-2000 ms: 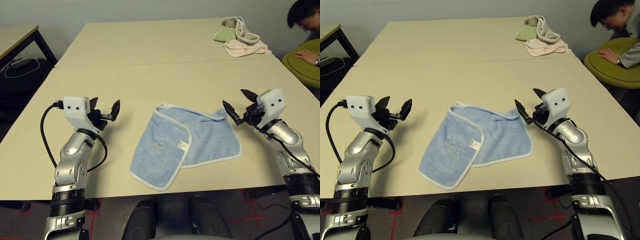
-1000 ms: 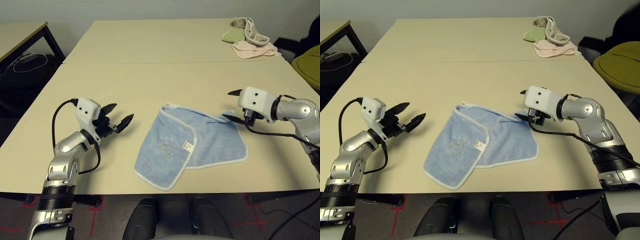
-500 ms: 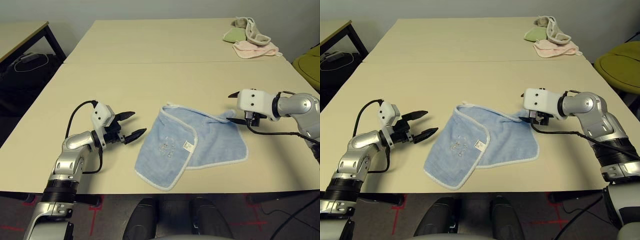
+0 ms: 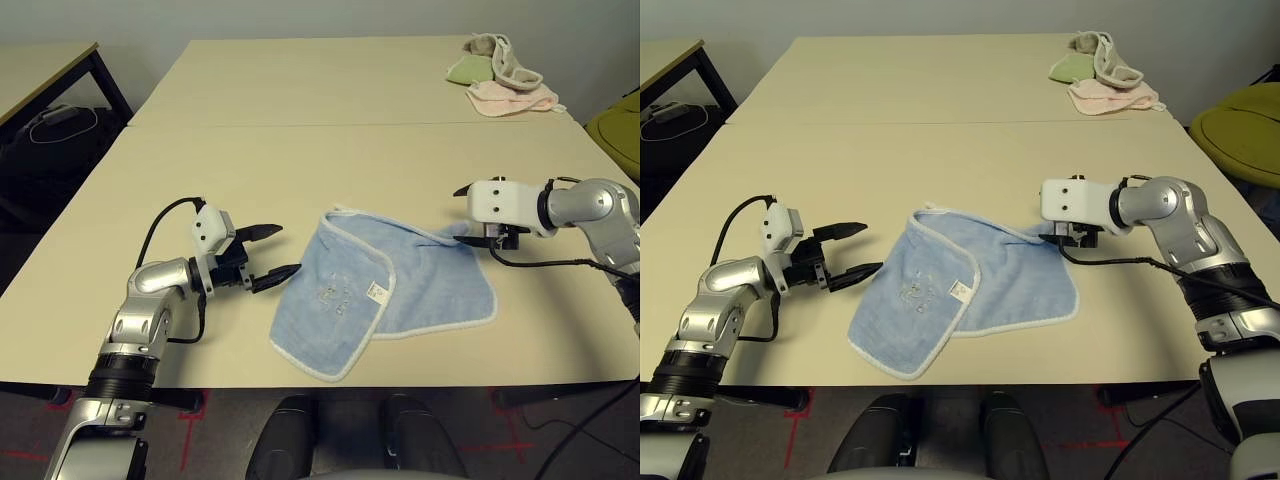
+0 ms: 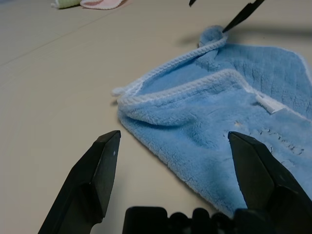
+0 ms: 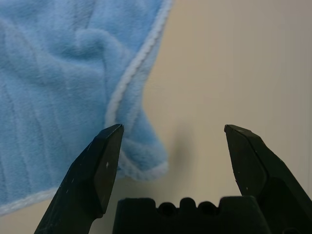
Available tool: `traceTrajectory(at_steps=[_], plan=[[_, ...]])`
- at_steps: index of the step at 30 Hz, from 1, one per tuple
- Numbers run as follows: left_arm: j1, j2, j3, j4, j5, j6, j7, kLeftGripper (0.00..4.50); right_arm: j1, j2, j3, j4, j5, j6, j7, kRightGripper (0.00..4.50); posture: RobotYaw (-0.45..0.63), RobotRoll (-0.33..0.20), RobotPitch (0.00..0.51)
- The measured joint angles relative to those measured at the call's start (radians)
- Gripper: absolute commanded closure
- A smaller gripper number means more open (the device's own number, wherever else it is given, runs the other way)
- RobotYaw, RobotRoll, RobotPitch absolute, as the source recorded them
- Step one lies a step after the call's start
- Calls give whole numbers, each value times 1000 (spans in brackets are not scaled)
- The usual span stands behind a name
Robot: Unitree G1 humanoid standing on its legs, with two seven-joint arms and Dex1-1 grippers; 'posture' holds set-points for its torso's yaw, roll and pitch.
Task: Fold the towel and set it aside.
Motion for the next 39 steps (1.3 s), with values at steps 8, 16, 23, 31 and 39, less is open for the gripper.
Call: traceTrajectory(at_steps=[8, 16, 23, 31, 39], plan=[[3, -5, 0, -92, -33, 79, 24, 36, -1, -44, 25, -9, -17, 26, 105, 40, 146, 0, 95], [3, -11, 0, -100, -35, 91, 36, 36, -20, -42, 27, -9, -28, 23, 112, 40, 149, 0, 89], [8, -22, 0, -119, -36, 94, 44, 36, -37, -7, 44, 42, -48, -11, 97, 40, 147, 0, 88], [13, -24, 0, -122, -36, 101, 47, 36, -49, 18, 75, 102, -84, -48, 87, 40, 151, 0, 92], [38, -37, 0, -146, -36, 102, 83, 0, -70, 47, 77, 115, -87, -61, 73, 2514, 159, 0, 95]])
